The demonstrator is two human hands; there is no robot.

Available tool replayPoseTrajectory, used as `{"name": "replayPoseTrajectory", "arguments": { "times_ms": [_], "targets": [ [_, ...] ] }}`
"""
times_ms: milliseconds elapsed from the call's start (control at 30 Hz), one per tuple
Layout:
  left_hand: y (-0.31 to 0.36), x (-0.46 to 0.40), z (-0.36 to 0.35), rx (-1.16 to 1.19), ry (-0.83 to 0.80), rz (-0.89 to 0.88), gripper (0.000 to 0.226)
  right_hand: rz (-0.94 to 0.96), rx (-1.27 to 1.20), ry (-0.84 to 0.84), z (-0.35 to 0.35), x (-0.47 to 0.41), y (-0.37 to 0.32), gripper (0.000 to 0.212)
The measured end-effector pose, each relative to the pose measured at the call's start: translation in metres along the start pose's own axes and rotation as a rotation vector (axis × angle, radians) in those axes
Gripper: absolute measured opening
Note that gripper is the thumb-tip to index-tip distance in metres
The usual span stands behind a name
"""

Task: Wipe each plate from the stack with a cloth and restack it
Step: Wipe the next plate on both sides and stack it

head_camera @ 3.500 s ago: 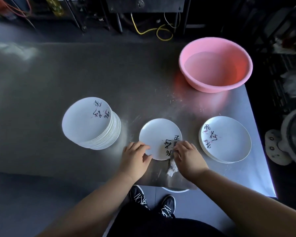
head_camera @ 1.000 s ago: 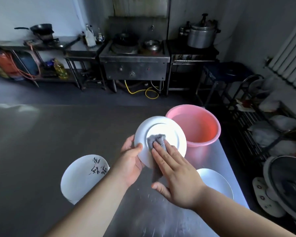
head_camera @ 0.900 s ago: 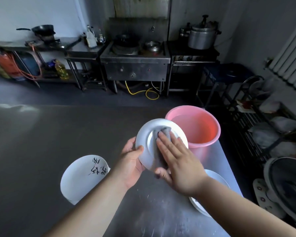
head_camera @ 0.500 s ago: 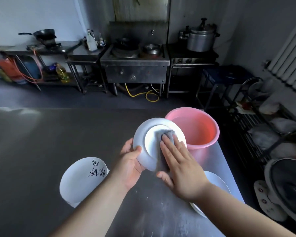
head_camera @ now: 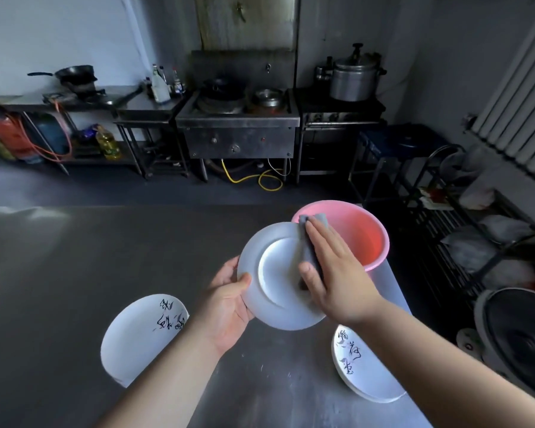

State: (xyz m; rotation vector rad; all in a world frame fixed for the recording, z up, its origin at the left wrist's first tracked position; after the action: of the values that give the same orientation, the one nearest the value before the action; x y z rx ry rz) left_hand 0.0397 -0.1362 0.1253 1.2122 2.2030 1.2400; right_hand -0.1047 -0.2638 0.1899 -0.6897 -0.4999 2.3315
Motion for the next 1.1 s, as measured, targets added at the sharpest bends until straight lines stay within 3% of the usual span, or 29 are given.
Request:
{"name": "replayPoseTrajectory", "arguments": {
  "times_ms": [100, 300, 433, 567, 667, 767, 867, 967, 1100],
  "targets": [
    [0.007, 0.0, -0.003, 0.015, -0.009, -0.024, 0.049, 0.071, -0.036, -0.022, 0.013, -0.012, -0.004, 0.065],
    [0.018, -0.004, 0.0, 0.071, 0.053, -0.082, 0.054, -0.033, -0.136, 0.098, -0.013, 0.058, -0.007, 0.069],
    [0.014, 0.001, -0.002, 0.064, 0.03, -0.056, 0.047, -0.098, -0.163, 0.062, 0.006, 0.016, -0.002, 0.064],
    [0.016, 0.002, -0.016, 0.146, 0.001, -0.079, 0.056, -0.138, -0.205, 0.109, 0.017, 0.002, -0.007, 0.064],
    [0.009, 0.005, -0.022, 0.188, -0.003, -0.066, 0.057, -0.237, -0.324, 0.178, -0.002, 0.041, -0.009, 0.07],
    [0.003, 0.012, -0.029, 0.157, -0.111, -0.002, 0.059, -0.298, -0.501, 0.229, 0.003, 0.051, 0.004, 0.068],
    [0.013, 0.009, -0.032, 0.106, -0.189, 0.084, 0.048, -0.25, -0.572, 0.117, 0.035, 0.018, 0.013, 0.067],
    [0.024, 0.004, -0.034, 0.014, -0.203, 0.082, 0.045, -0.124, -0.482, -0.038, 0.053, -0.007, -0.002, 0.068],
    [0.028, 0.005, -0.036, 0.034, -0.167, -0.003, 0.045, -0.047, -0.329, -0.019, 0.039, 0.01, -0.005, 0.069]
  ]
}}
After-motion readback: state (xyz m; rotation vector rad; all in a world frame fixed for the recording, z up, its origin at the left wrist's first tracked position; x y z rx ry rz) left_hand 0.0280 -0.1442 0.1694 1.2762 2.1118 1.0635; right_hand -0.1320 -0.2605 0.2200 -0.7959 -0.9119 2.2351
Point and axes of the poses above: each hand's wrist, its own x-axis away from the middle knuckle, its own z-axis out of the back of the hand, y = z × x, the point moved 8 cm from there along -x, towards the middle knuckle, and after that the axes turned 13 degrees about -z, right-handed, at the moved point
